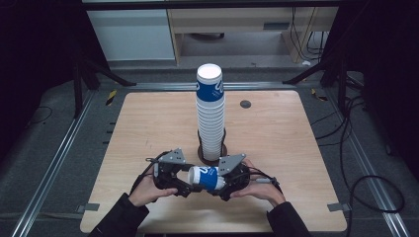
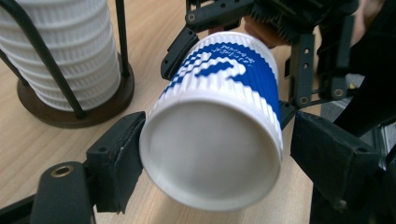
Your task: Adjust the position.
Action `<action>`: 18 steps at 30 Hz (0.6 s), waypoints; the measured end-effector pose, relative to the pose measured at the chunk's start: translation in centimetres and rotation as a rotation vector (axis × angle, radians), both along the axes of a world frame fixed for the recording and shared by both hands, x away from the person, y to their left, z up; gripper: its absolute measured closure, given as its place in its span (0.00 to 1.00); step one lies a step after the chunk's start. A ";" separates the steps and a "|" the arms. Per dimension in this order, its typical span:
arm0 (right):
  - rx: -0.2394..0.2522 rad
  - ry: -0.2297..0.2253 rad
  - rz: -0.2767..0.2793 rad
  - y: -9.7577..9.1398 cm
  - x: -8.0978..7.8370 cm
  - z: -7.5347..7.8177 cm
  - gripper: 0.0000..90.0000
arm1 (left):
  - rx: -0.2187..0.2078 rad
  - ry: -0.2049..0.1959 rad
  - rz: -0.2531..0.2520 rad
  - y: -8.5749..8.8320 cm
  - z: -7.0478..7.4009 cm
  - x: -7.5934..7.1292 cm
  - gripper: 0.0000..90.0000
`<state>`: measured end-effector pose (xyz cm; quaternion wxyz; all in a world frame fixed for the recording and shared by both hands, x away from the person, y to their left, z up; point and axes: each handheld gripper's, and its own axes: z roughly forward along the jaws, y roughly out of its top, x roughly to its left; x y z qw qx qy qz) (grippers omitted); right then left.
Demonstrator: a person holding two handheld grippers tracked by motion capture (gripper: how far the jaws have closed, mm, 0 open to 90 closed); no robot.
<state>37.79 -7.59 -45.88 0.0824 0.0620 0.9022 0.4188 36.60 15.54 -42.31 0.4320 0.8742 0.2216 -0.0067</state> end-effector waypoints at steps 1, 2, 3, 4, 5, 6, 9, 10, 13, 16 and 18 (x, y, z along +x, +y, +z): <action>-0.006 -0.002 0.006 0.1 -0.1 -0.1 0.17 | 0.006 0.004 0.001 -0.1 -0.2 0.0 0.22; -0.008 0.000 0.009 0.2 -0.1 -0.1 0.17 | 0.015 0.009 -0.001 -0.2 -0.3 0.0 0.22; -0.007 -0.004 0.014 0.3 -0.2 -0.1 0.17 | 0.020 0.011 -0.004 -0.2 -0.4 0.1 0.23; -0.010 -0.001 0.011 0.3 -0.3 -0.1 0.17 | 0.014 0.017 -0.004 -0.3 -0.5 0.1 0.24; -0.012 -0.003 0.013 0.3 -0.3 -0.1 0.17 | 0.009 0.026 -0.009 -0.2 -0.5 0.2 0.25; -0.015 -0.003 0.014 0.4 -0.3 -0.1 0.17 | 0.004 0.027 -0.011 -0.2 -0.5 0.2 0.26; -0.015 -0.003 0.017 0.3 -0.2 -0.1 0.16 | -0.003 0.028 -0.016 -0.1 -0.5 0.2 0.27; -0.015 -0.005 0.020 0.3 -0.2 -0.1 0.16 | -0.004 0.029 -0.017 -0.1 -0.4 0.2 0.28; -0.016 0.000 0.013 0.4 -0.2 -0.2 0.14 | -0.013 0.030 -0.023 0.0 -0.4 0.3 0.29; -0.004 0.003 0.012 0.3 -0.1 -0.1 0.12 | -0.024 0.023 -0.022 0.1 -0.3 0.3 0.30; 0.015 0.013 0.004 0.0 0.0 0.1 0.10 | -0.027 0.017 -0.016 0.3 -0.2 0.3 0.30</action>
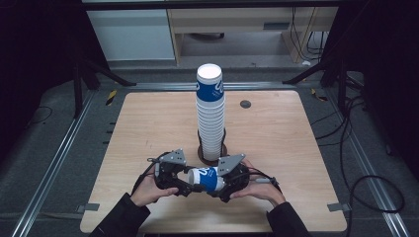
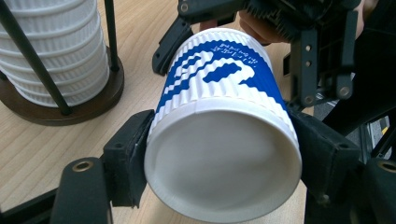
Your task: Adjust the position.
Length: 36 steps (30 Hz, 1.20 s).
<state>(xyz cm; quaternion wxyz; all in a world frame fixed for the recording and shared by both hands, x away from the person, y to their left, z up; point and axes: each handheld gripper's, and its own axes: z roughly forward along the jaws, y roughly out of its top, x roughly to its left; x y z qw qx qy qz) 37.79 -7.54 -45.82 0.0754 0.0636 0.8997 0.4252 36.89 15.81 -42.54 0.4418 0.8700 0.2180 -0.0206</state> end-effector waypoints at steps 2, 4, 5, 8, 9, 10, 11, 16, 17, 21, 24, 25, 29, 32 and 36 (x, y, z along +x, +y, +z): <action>0.026 -0.003 -0.010 -0.4 0.1 0.3 0.09 | -0.013 -0.008 0.005 0.3 0.1 0.1 0.30; 0.063 0.012 -0.025 -0.9 0.2 0.8 0.08 | -0.027 -0.022 0.015 0.6 0.3 0.2 0.30; 0.076 0.018 -0.031 -1.2 0.3 1.0 0.08 | -0.035 -0.028 0.020 0.8 0.4 0.2 0.30; 0.105 0.031 -0.048 -1.9 0.5 1.5 0.07 | -0.070 -0.058 0.037 1.5 0.8 0.3 0.30; 0.121 0.034 -0.056 -2.3 0.6 1.7 0.07 | -0.087 -0.069 0.045 1.8 0.9 0.4 0.30; 0.143 0.039 -0.066 -2.6 0.7 1.9 0.07 | -0.102 -0.079 0.053 2.1 1.0 0.5 0.30; 0.159 0.043 -0.073 -3.0 0.8 2.1 0.07 | -0.114 -0.087 0.059 2.4 1.1 0.5 0.30; 0.225 0.075 -0.075 -3.8 0.9 2.5 0.06 | -0.196 -0.096 0.056 3.3 1.4 0.7 0.30; 0.245 0.091 -0.070 -3.9 1.0 2.5 0.06 | -0.216 -0.095 0.047 3.4 1.5 0.7 0.30; 0.302 0.140 -0.048 -4.1 1.1 2.5 0.06 | -0.255 -0.095 0.019 3.4 1.7 0.5 0.30; 0.301 0.152 -0.030 -3.9 1.0 2.2 0.05 | -0.254 -0.097 -0.010 2.7 1.6 0.2 0.30; 0.296 0.155 -0.022 -3.7 1.0 2.1 0.05 | -0.251 -0.100 -0.014 2.6 1.6 0.1 0.30; 0.289 0.161 -0.004 -3.3 0.8 2.0 0.06 | -0.244 -0.081 -0.049 1.8 1.2 -0.2 0.30; 0.297 0.170 0.020 -3.0 0.7 1.8 0.06 | -0.237 -0.070 -0.068 1.4 0.9 -0.3 0.30; 0.300 0.172 0.040 -2.8 0.6 1.8 0.07 | -0.228 -0.061 -0.079 1.1 0.7 -0.4 0.30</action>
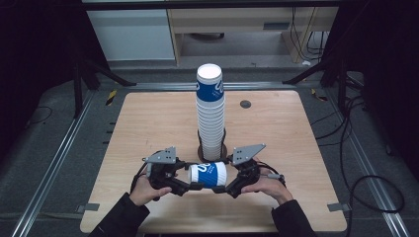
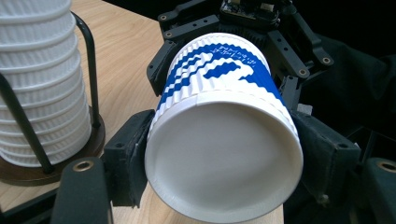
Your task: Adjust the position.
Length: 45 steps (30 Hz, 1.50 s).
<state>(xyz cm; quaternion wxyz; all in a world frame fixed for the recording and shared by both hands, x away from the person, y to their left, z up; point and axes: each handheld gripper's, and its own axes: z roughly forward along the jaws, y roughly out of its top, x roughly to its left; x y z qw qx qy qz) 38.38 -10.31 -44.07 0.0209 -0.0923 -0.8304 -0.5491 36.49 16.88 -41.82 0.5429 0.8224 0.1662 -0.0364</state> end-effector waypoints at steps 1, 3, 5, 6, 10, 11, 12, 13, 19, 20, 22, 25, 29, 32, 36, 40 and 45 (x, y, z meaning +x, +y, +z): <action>-0.001 -0.005 0.002 0.0 0.0 0.0 0.08 | 0.001 0.001 0.000 0.0 0.0 0.0 0.30; 0.010 -0.001 0.015 0.0 0.0 0.0 0.12 | 0.001 0.012 -0.001 0.0 -0.1 0.1 0.30; 0.008 -0.004 0.015 0.0 0.0 0.0 0.13 | 0.001 0.018 -0.003 0.0 -0.2 0.2 0.30; 0.008 -0.003 0.018 0.0 0.0 0.0 0.13 | 0.001 0.018 -0.002 0.0 -0.2 0.2 0.30; 0.002 -0.004 0.019 0.0 -0.1 0.0 0.15 | -0.004 0.029 0.005 0.0 -0.1 0.2 0.30; 0.003 -0.004 0.021 -0.1 -0.1 0.0 0.16 | -0.008 0.030 0.008 0.1 -0.1 0.3 0.29; 0.004 -0.007 0.020 -0.1 -0.1 0.1 0.16 | -0.010 0.034 0.011 0.1 -0.1 0.3 0.29; 0.007 -0.008 0.021 -0.1 -0.1 0.1 0.17 | -0.010 0.034 0.012 0.1 -0.1 0.3 0.28; 0.013 -0.017 0.019 -0.3 -0.1 0.3 0.18 | -0.009 0.031 0.014 0.2 0.0 0.3 0.28; 0.013 -0.016 0.019 -0.3 -0.1 0.3 0.18 | -0.009 0.030 0.014 0.2 0.0 0.3 0.28; 0.015 -0.017 0.018 -0.4 -0.1 0.3 0.18 | -0.010 0.029 0.017 0.2 0.0 0.3 0.28; 0.012 -0.020 0.015 -0.5 -0.1 0.3 0.18 | -0.013 0.024 0.027 0.5 0.1 0.4 0.28; 0.001 -0.030 -0.001 -0.9 0.0 0.4 0.18 | -0.011 0.027 0.032 0.9 0.5 0.4 0.26; -0.008 -0.041 -0.007 -1.2 0.1 0.5 0.18 | 0.032 0.028 0.031 1.3 0.8 0.4 0.24; -0.046 -0.066 -0.014 -1.3 0.1 0.4 0.18 | 0.069 0.053 0.036 1.9 0.5 0.7 0.23; -0.096 -0.079 -0.002 -0.9 -0.1 0.0 0.18 | 0.120 0.069 0.022 1.4 -0.2 0.8 0.20; -0.166 -0.085 0.031 0.1 -0.3 -0.8 0.18 | 0.167 0.087 -0.001 0.6 -1.0 0.8 0.19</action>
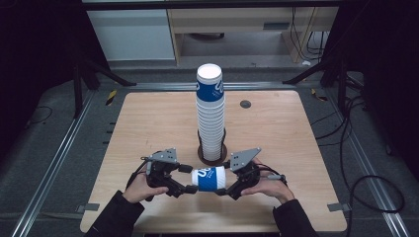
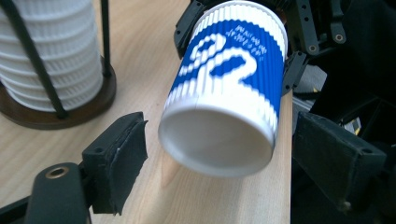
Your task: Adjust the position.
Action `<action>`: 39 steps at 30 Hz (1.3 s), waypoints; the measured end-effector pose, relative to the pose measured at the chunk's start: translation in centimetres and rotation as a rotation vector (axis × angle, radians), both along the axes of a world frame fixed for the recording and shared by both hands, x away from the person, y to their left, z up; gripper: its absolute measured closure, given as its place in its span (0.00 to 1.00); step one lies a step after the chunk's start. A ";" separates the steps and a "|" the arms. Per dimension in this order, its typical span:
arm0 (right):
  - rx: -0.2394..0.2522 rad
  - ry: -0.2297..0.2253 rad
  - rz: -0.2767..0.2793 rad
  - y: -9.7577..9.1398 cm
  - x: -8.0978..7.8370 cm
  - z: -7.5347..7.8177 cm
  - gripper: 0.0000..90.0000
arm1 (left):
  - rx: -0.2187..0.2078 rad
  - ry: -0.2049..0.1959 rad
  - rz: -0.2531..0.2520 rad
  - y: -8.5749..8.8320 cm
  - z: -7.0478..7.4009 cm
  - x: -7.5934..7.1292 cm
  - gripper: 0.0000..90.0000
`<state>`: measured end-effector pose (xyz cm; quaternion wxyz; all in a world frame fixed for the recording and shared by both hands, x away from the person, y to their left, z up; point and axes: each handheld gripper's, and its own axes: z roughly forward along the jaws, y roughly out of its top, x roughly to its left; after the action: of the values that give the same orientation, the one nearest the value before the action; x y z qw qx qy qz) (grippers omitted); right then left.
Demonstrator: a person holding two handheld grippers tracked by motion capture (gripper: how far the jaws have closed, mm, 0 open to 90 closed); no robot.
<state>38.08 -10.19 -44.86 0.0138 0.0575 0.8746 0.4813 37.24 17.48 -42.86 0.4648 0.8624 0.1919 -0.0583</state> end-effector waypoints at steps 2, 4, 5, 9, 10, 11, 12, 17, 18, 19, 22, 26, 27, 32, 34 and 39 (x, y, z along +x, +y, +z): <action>-0.019 0.000 0.014 0.4 -0.1 -0.2 0.18 | 0.013 0.009 -0.015 -0.3 -0.3 0.0 0.19; -0.024 -0.002 0.024 0.8 -0.2 -0.4 0.18 | 0.037 0.018 -0.033 -0.7 -0.7 -0.1 0.18; -0.023 -0.003 0.030 1.0 -0.3 -0.4 0.18 | 0.045 0.019 -0.038 -0.9 -0.9 -0.2 0.18; -0.024 -0.007 0.047 1.3 -0.5 -0.4 0.18 | 0.071 0.026 -0.069 -1.4 -1.3 -0.3 0.22; -0.023 -0.008 0.049 1.3 -0.5 -0.4 0.18 | 0.074 0.023 -0.070 -1.4 -1.4 -0.3 0.23; -0.022 -0.009 0.051 1.4 -0.5 -0.4 0.18 | 0.075 0.023 -0.071 -1.4 -1.4 -0.3 0.25; -0.022 -0.011 0.052 1.4 -0.5 -0.4 0.18 | 0.077 0.022 -0.074 -1.5 -1.4 -0.3 0.26; -0.029 -0.013 0.058 1.5 -0.6 -0.5 0.17 | 0.091 0.009 -0.086 -1.5 -1.4 -0.4 0.28; -0.030 -0.015 0.058 1.5 -0.6 -0.5 0.17 | 0.091 0.003 -0.087 -1.5 -1.4 -0.4 0.28; -0.030 -0.014 0.058 1.5 -0.6 -0.5 0.17 | 0.091 0.000 -0.088 -1.5 -1.3 -0.4 0.28; -0.025 -0.018 0.048 1.4 -0.5 -0.5 0.15 | 0.080 -0.010 -0.087 -1.4 -1.3 -0.4 0.29; -0.003 -0.021 0.037 1.2 -0.4 -0.3 0.14 | 0.068 -0.021 -0.081 -1.3 -1.2 -0.4 0.29; -0.002 -0.019 0.032 1.1 -0.4 -0.2 0.13 | 0.073 -0.029 -0.078 -1.2 -1.1 -0.4 0.29; 0.050 -0.003 -0.012 0.4 0.0 0.4 0.08 | 0.051 -0.048 -0.046 -0.6 -0.9 -0.1 0.29; 0.083 0.007 -0.034 -0.1 0.1 0.8 0.08 | 0.032 -0.064 -0.030 -0.2 -0.7 0.0 0.29; 0.169 0.024 -0.084 -1.4 0.5 1.7 0.08 | -0.023 -0.100 0.034 0.8 -0.2 0.4 0.29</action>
<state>38.60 -11.62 -43.19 0.0184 0.1008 0.8277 0.5518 37.68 18.32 -43.04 0.4845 0.8555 0.1823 -0.0094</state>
